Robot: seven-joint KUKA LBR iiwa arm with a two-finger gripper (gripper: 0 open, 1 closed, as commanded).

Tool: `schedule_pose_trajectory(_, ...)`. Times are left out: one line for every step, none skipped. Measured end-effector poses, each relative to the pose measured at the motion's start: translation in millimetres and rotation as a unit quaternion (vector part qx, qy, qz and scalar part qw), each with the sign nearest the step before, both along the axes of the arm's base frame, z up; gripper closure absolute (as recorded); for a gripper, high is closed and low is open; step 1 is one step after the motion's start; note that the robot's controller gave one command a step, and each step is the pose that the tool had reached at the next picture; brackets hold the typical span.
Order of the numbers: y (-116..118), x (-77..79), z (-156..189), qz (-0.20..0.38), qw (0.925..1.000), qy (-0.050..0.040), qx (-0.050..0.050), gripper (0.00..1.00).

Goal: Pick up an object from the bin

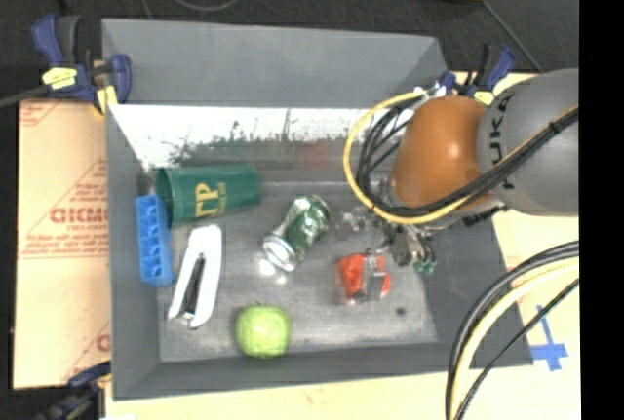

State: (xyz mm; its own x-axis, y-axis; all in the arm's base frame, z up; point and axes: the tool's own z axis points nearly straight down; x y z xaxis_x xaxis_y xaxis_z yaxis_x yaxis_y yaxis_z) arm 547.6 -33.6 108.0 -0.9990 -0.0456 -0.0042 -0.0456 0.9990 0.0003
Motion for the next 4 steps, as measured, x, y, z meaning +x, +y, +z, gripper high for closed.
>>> schedule_pose_trajectory(0, 0.0, 0, 0.000, 1.0000, 0.0000, 0.000, 0.00)
schedule_pose_trajectory(-21, -2.2, -19, -0.145, 0.9894, 0.0008, 0.001, 1.00)
schedule_pose_trajectory(-21, -2.2, -19, -0.145, 0.9895, 0.0008, 0.001, 1.00)
schedule_pose_trajectory(-54, 40.4, 163, -0.146, 0.9893, -0.0031, 0.000, 1.00)
